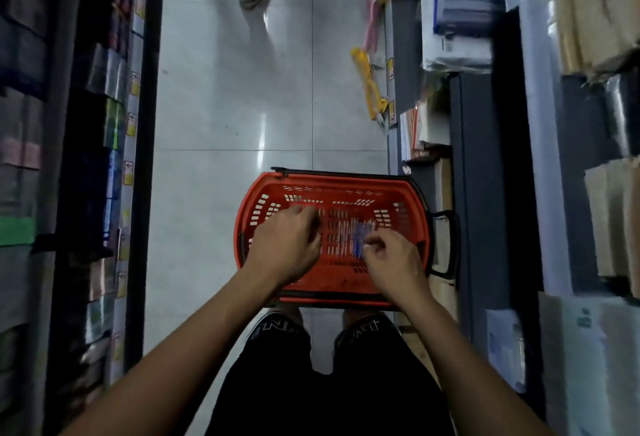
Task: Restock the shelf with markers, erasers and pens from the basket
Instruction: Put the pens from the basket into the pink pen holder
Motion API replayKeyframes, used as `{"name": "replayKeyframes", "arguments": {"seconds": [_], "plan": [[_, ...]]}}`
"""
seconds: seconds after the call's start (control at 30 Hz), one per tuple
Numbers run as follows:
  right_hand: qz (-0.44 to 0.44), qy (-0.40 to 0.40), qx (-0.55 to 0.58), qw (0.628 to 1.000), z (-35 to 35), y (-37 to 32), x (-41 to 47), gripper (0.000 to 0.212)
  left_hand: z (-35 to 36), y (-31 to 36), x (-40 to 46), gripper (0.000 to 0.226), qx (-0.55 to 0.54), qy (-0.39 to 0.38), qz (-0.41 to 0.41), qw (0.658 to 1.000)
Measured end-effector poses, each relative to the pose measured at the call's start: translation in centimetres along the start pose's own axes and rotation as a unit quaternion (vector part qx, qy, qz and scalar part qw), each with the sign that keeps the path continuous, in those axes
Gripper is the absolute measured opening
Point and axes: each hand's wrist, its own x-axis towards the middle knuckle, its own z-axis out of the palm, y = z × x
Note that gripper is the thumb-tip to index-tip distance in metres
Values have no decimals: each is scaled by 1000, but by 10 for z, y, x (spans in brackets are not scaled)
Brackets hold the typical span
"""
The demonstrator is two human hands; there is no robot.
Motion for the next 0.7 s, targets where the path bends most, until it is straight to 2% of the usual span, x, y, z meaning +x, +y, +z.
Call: {"name": "replayKeyframes", "arguments": {"seconds": [0.17,0.37,0.47,0.57,0.7], "plan": [[74,-32,35,996,56,54,67,14,84,-28,34,25,-111,-77,-115,984],[112,-64,35,991,156,120,148,17,213,-83,82,13,-196,-167,-254,932],[171,-70,30,982,207,150,185,16,268,-102,109,26,-238,-170,-313,904],[200,-67,19,977,251,180,213,16,316,-120,127,19,-301,-154,-355,872],[233,-63,-4,970,285,202,243,18,362,-138,147,25,-345,-144,-388,842]]}}
